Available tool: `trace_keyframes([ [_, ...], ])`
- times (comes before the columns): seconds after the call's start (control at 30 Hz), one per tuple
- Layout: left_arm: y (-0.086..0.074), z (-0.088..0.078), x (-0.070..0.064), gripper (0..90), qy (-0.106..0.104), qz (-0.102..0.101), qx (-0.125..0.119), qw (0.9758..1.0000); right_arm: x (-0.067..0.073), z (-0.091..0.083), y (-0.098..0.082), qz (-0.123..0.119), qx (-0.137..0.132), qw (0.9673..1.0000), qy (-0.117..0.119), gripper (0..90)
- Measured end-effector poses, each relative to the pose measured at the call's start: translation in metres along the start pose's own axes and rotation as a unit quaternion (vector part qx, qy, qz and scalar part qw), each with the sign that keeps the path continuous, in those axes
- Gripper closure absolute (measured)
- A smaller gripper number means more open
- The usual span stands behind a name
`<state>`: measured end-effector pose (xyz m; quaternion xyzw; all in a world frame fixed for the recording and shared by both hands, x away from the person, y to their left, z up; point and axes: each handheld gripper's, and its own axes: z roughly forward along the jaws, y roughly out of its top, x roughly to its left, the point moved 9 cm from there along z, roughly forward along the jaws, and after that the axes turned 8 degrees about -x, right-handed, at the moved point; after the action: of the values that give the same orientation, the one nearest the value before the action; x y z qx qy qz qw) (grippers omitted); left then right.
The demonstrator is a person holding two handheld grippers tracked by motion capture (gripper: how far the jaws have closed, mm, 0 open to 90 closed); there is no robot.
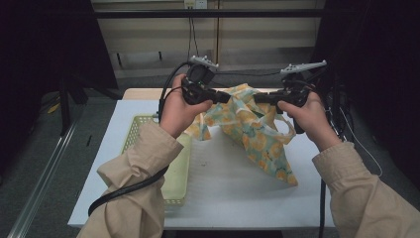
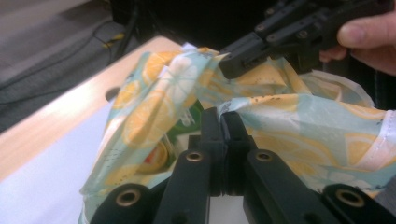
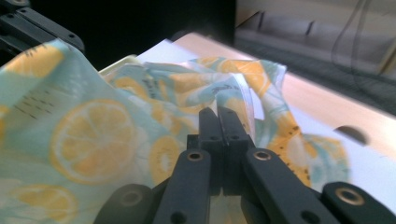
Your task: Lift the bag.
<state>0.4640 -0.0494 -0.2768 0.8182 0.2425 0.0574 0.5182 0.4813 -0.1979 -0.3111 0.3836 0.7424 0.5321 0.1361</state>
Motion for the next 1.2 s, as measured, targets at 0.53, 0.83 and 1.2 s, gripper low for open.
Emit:
trace_keyframes([
  [0.53, -0.031, -0.02, 0.006, 19.5, 0.029, -0.029, -0.005, 0.9992, 0.013, -0.011, -0.015, 0.004, 0.002, 0.9999, 0.013, 35.9],
  [0.83, -0.072, -0.04, 0.01, 8.6, 0.032, -0.017, 0.001, 0.9993, -0.002, -0.033, -0.053, -0.011, 0.012, 0.9998, -0.007, 29.2],
  [1.2, -0.13, -0.065, 0.02, 6.6, 0.04, -0.006, 0.007, 0.9992, 0.001, -0.043, -0.109, -0.034, 0.022, 0.9991, -0.01, 25.8],
])
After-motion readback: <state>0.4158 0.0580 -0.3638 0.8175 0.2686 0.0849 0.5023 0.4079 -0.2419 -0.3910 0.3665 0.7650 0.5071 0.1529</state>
